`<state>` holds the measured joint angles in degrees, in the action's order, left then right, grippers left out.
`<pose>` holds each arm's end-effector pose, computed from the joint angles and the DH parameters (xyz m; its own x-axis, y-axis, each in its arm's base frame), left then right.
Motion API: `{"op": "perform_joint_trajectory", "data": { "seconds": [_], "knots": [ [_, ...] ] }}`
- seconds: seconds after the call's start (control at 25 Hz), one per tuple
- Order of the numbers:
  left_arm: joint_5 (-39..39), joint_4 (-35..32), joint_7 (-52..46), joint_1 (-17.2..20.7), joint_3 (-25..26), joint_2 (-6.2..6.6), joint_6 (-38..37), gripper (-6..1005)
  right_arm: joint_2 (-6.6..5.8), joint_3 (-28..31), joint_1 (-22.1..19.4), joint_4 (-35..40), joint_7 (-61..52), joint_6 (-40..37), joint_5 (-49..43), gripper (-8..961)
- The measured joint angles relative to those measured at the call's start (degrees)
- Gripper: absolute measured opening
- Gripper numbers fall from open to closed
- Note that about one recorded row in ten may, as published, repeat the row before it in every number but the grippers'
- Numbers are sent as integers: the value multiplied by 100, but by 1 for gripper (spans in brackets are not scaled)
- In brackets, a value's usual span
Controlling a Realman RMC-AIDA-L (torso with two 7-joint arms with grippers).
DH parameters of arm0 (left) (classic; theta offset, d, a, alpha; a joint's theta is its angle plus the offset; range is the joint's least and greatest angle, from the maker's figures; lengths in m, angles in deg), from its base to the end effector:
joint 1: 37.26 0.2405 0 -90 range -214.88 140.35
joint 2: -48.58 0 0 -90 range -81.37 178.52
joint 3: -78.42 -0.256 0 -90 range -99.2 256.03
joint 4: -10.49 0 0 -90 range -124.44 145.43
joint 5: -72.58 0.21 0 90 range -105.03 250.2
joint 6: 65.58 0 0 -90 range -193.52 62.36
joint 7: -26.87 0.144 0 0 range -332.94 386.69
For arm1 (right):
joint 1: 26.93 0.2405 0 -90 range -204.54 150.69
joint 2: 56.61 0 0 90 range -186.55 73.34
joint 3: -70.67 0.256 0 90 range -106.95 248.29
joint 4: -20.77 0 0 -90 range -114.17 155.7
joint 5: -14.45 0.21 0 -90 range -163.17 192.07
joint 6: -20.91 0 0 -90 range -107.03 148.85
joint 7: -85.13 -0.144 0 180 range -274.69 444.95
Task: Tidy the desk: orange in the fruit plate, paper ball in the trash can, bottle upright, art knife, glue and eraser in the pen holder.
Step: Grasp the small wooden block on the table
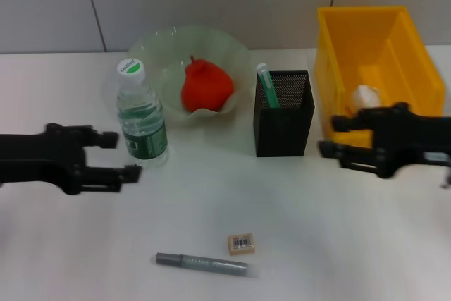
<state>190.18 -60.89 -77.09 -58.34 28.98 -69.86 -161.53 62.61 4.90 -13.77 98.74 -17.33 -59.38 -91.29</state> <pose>-0.2428 0.3153 0.0678 0.8586 0.4035 0.3162 0.4813 -0.8468 -0.2263 0.2163 0.3152 0.0438 0.8779 -0.2718 -0.3943 -0.4089 -0.8539 -0.3220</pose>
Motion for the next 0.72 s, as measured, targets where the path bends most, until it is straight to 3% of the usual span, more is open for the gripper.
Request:
{"op": "perform_joint_trajectory", "data": {
  "seconds": [0.08, 0.16, 0.2, 0.32, 0.36, 0.4, 0.48, 0.6, 0.64, 0.72],
  "knots": [
    [89, -156, -209, -31, -266, 0, 37, 796, -6, 682, 11, -497, 503, -441, 161, 500],
    [396, -674, -654, -106, -1109, -2, 118, 796, -12, 1759, 104, -1183, 1181, -1221, 234, 501],
    [452, -797, -702, -112, -1318, -9, 144, 796, -12, 1759, 104, -1183, 1181, -1221, 234, 502],
    [531, -1207, -852, -75, -2183, -27, 393, 796, -29, 2540, 130, -1596, 1628, -1767, 227, 504],
    [561, -1355, -914, -42, -2736, -30, 691, 796, -37, 2866, 86, -1715, 1799, -1976, 199, 505],
    [561, -1355, -914, -42, -2736, -30, 691, 796, -37, 2866, 86, -1715, 1799, -1976, 199, 505],
    [789, -1339, -934, -57, -3436, -40, 1226, 796, -37, 3141, -14, -1767, 1905, -2224, 189, 507],
    [884, -1263, -933, -86, -3658, -47, 1415, 796, -41, 3201, -89, -1770, 1931, -2361, 189, 509],
    [1029, -999, -918, -185, -4052, -53, 1870, 796, -43, 3219, -125, -1769, 1947, -2414, 189, 509],
    [1058, -590, -874, -353, -4301, -60, 2237, 795, -26, 3323, -238, -1739, 2028, -2484, 190, 511]
  ]
}}
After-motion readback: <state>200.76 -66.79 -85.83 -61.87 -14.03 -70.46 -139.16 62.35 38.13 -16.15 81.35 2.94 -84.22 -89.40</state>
